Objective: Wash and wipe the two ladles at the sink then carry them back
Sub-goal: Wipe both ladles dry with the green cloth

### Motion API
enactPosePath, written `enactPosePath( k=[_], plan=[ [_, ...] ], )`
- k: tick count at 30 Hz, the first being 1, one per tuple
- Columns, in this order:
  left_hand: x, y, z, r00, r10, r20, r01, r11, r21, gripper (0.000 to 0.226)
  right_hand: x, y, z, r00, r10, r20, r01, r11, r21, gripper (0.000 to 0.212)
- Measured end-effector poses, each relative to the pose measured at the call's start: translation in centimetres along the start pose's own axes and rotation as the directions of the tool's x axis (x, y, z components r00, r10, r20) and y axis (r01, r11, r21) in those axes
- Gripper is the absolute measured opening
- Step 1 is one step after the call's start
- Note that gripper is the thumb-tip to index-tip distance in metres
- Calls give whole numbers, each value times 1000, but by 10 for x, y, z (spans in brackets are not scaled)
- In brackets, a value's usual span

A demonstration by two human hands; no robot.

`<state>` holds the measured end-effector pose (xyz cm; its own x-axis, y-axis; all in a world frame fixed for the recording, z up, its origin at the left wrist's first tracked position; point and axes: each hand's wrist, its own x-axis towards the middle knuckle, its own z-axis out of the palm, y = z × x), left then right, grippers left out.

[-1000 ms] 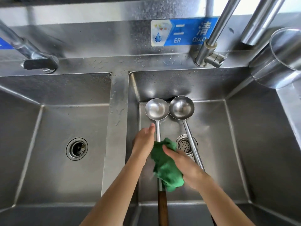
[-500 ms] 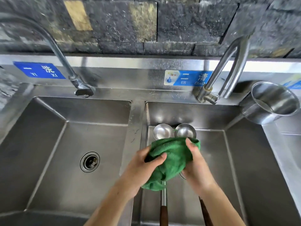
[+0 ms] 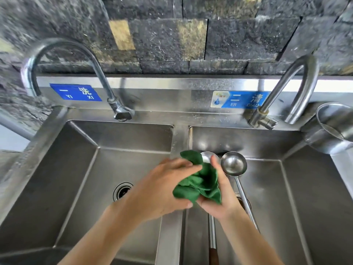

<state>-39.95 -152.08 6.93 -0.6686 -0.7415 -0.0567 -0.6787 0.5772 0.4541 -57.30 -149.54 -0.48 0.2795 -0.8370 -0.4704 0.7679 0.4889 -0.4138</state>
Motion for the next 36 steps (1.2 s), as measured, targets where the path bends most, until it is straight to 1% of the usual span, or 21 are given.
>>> enactPosePath(
  k=[3,5,6,8,10,12,14,15,17,19,21,23,24,25,27,28,29,31,33,34,36],
  plan=[
    [-7,-22,-18,990,-92,-108,71,980,-185,65,8,12,-11,999,-24,46,24,1000,0,79],
    [-12,-33,-29,962,-238,-134,167,902,-399,52,12,14,-18,998,-30,46,30,1000,0,70],
    [-14,-38,-31,946,-308,-100,212,825,-524,47,14,14,-22,999,-38,27,39,999,-14,63],
    [-16,-49,-29,917,-397,-31,244,621,-745,41,17,14,-33,999,-52,-3,52,997,-50,47],
    [-13,-63,-15,858,-514,2,245,405,-881,34,23,14,-41,995,-62,-75,52,991,-123,46],
    [-7,-79,10,744,-665,65,260,198,-945,25,31,15,-47,977,-113,-182,62,962,-268,51],
    [-2,-95,41,642,-752,148,285,55,-957,24,39,18,-53,939,-198,-280,69,908,-412,41],
    [-1,-104,57,622,-760,190,300,6,-954,28,42,20,-55,913,-237,-332,55,878,-475,37],
    [-4,-121,84,635,-718,285,352,-60,-934,51,49,26,-64,859,-286,-424,-13,816,-578,37],
    [-10,-135,104,671,-638,378,460,-41,-887,74,50,34,-71,839,-254,-482,-142,752,-643,48],
    [-18,-144,119,699,-571,430,550,45,-834,68,47,43,-77,853,-213,-476,-208,698,-685,55],
    [-21,-145,127,716,-549,431,566,95,-819,49,43,49,-76,881,-212,-423,-161,708,-688,56],
    [-19,-144,130,715,-561,417,558,100,-824,38,43,52,-76,891,-219,-399,-134,712,-689,52],
    [-17,-145,132,704,-589,397,548,95,-831,28,44,55,-75,896,-234,-377,-113,700,-705,41],
    [-13,-146,135,667,-657,350,517,71,-853,15,46,64,-71,880,-319,-352,-68,649,-757,10],
    [-13,-149,136,645,-690,328,509,68,-858,12,45,68,-69,868,-358,-344,-50,627,-778,7],
    [-12,-151,136,631,-714,304,508,84,-857,10,45,71,-68,858,-373,-353,-48,626,-778,9],
    [-7,-154,136,643,-711,285,541,158,-826,12,43,73,-68,875,-309,-374,-88,658,-748,16],
    [-2,-147,130,683,-669,293,569,236,-788,33,37,70,-76,893,-203,-401,-204,612,-764,37],
    [1,-141,126,694,-676,247,551,278,-787,44,31,68,-83,894,-189,-407,-237,570,-787,46],
    [7,-126,113,651,-759,-24,457,417,-786,52,13,58,-101,841,-290,-456,-278,492,-825,47]
  ],
)
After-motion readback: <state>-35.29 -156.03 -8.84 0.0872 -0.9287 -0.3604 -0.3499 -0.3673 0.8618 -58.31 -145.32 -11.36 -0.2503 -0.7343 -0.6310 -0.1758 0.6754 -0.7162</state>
